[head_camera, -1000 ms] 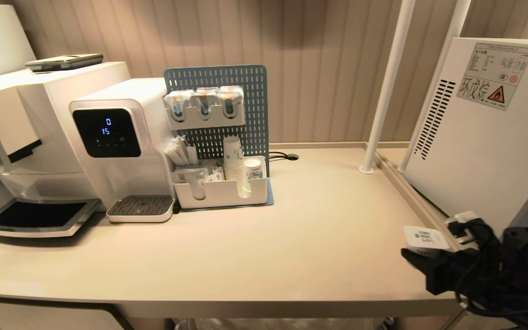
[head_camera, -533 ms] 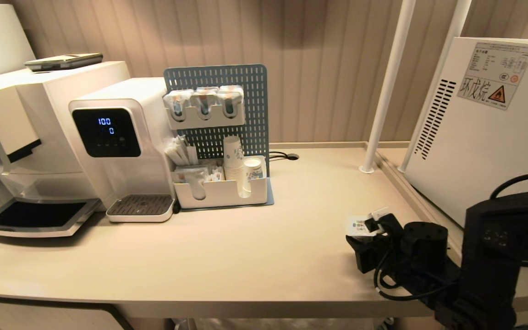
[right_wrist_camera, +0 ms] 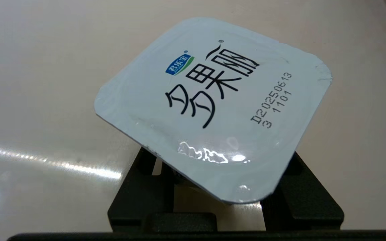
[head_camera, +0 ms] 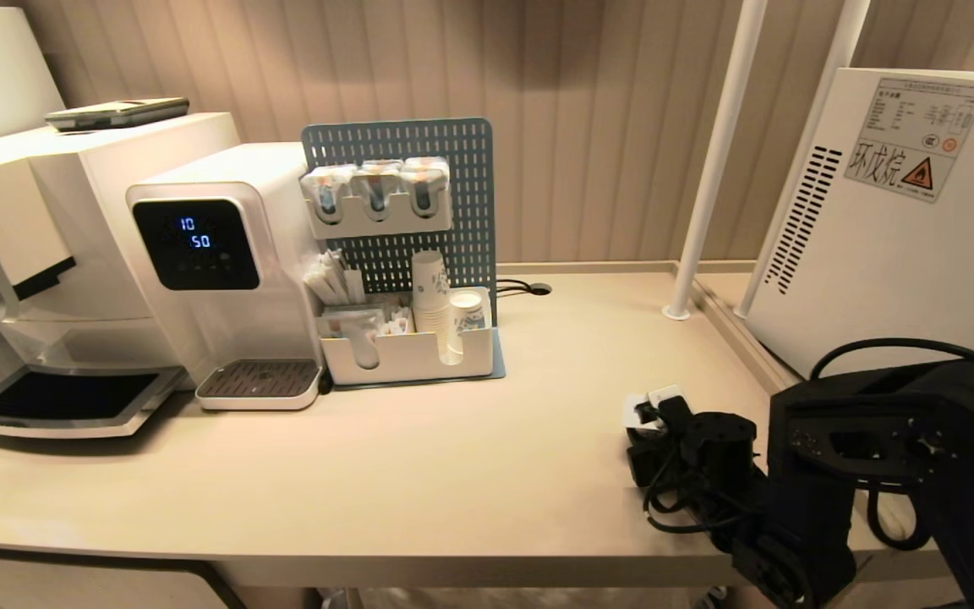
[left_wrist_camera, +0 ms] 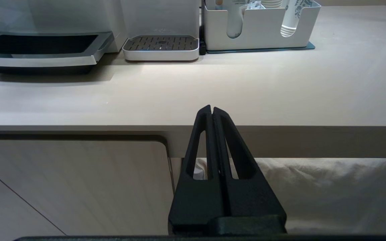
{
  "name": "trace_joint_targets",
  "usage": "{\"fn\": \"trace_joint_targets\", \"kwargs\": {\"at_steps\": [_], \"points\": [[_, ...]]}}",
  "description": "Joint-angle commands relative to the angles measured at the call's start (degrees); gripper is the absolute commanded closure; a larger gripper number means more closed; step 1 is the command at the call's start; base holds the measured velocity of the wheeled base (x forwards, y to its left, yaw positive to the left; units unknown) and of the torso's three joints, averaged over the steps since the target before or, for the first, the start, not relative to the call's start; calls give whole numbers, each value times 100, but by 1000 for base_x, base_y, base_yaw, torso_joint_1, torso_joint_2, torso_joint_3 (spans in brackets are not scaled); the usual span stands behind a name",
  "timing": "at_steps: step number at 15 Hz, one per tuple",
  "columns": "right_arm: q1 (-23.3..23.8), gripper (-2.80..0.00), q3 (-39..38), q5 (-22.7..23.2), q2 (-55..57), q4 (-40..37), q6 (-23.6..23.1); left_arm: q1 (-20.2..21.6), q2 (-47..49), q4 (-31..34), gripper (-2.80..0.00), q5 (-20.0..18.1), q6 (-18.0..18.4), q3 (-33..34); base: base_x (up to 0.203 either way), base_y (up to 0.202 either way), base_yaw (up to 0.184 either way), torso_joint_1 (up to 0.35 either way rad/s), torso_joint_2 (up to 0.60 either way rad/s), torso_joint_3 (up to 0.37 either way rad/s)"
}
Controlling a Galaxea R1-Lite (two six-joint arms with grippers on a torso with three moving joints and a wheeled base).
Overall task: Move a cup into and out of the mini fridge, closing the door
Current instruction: Place the yoghurt on the table
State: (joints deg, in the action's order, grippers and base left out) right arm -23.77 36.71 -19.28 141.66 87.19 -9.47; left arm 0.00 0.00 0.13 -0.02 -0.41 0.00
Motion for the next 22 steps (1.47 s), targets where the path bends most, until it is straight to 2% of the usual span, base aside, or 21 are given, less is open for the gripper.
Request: {"fn": "trace_joint_targets", "kwargs": {"at_steps": [1, 8, 11, 14, 18, 22], "points": [[-77, 0, 294, -579, 215, 48, 16, 0, 9, 4, 0, 2, -2, 0, 0, 0, 0, 0, 0, 0], [-358, 0, 87, -662, 163, 48, 59, 0, 9, 4, 0, 2, -2, 0, 0, 0, 0, 0, 0, 0], [-489, 0, -291, -332, -340, 48, 734, 0, 9, 4, 0, 2, 3, 0, 0, 0, 0, 0, 0, 0], [-755, 0, -608, -145, -466, -390, 869, 0, 9, -4, 0, -6, 6, -9, 0, 0, 0, 0, 0, 0], [-774, 0, -542, -85, -226, -434, 952, 0, 9, 3, 0, -6, 6, -9, 0, 0, 0, 0, 0, 0], [-667, 0, -211, 15, -124, -843, 1066, 0, 9, -5, 0, -6, 6, 0, 0, 0, 0, 0, 0, 0]]}}
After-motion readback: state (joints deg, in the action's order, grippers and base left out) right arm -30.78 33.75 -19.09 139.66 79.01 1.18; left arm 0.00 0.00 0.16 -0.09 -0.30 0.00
